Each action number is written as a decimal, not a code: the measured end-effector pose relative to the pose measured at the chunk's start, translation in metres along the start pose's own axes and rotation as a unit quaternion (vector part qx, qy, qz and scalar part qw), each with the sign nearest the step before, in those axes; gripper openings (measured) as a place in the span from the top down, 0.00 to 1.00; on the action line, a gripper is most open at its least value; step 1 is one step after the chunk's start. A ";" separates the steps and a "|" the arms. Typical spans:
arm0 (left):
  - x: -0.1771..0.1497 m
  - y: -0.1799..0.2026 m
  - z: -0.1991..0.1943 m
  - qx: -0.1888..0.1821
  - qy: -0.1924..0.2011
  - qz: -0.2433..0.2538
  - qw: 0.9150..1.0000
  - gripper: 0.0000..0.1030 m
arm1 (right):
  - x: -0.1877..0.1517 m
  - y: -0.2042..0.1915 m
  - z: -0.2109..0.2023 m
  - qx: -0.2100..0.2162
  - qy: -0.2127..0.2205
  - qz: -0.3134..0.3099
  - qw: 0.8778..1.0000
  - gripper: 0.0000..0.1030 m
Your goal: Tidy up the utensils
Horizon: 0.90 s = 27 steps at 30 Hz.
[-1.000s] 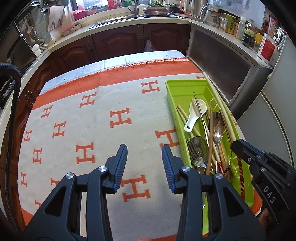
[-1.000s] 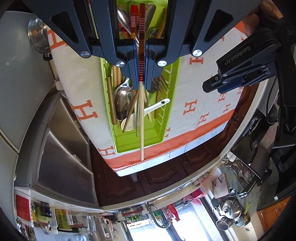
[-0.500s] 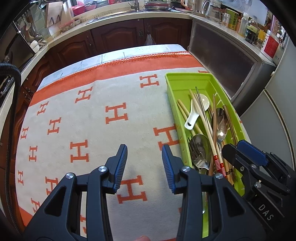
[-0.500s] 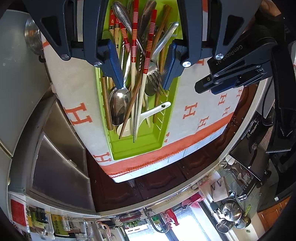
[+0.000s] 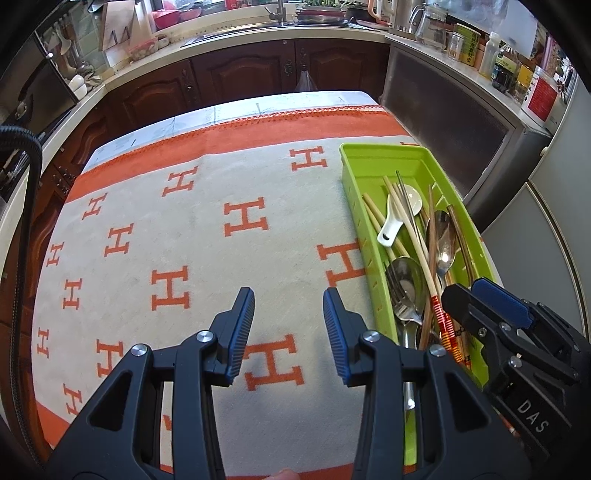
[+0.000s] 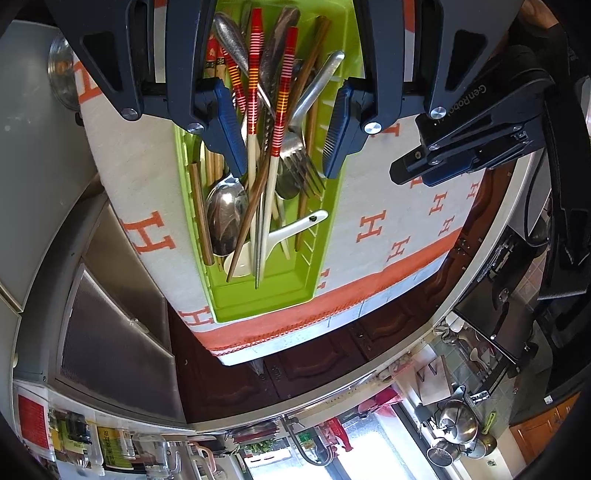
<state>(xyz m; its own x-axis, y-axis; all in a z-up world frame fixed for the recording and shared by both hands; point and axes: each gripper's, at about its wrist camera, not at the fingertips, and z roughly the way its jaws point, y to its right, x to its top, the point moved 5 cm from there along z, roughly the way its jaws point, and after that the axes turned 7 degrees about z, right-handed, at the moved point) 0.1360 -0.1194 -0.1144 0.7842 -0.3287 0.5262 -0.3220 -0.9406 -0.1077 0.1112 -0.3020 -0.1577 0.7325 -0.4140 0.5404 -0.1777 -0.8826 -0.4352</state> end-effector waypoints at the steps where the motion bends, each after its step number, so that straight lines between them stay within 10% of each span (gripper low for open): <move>1: -0.003 -0.002 -0.002 0.001 0.000 -0.002 1.000 0.66 | -0.001 -0.001 -0.001 0.001 -0.001 -0.001 1.000 0.58; 27: -0.066 -0.081 -0.128 0.063 0.081 -0.058 0.993 0.61 | -0.046 -0.109 -0.107 0.068 0.031 -0.079 0.994 0.28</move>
<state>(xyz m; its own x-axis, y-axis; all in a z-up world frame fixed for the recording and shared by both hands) 0.0423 -0.0110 -0.0330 0.7133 -0.2089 0.6690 -0.1579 -0.9779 -0.1371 0.0268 -0.2104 -0.0578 0.7019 -0.2895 0.6508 0.0296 -0.9010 -0.4328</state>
